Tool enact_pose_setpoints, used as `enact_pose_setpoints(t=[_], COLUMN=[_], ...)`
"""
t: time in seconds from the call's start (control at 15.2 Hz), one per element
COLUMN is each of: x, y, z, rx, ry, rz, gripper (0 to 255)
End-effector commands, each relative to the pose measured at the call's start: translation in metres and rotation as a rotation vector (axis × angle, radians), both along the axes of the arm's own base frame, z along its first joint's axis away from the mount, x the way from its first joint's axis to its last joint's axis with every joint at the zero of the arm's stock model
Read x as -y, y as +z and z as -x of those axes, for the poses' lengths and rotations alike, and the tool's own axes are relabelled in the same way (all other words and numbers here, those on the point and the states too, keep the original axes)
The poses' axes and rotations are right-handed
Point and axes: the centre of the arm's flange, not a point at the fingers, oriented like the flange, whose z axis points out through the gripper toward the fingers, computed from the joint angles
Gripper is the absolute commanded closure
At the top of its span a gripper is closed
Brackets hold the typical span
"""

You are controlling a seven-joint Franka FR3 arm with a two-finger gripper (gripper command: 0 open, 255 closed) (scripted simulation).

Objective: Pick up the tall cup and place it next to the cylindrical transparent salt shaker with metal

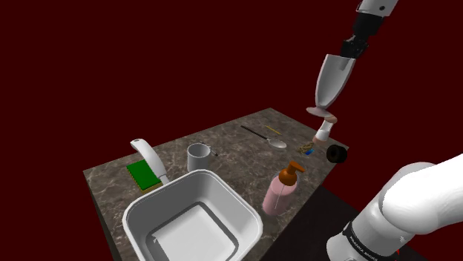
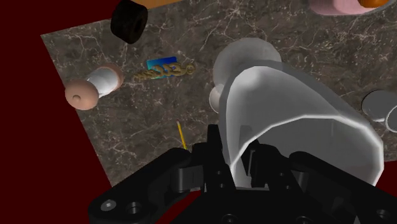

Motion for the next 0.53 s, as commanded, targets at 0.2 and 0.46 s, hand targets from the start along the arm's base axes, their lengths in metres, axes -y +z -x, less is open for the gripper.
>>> enact_pose_setpoints(t=[0.2,0.46], x=[0.065,0.116], y=[0.0,0.0], z=[0.015,0.027], rx=[0.001,0.001], ry=[0.001,0.001], rz=[0.001,0.001], gripper=[255,255])
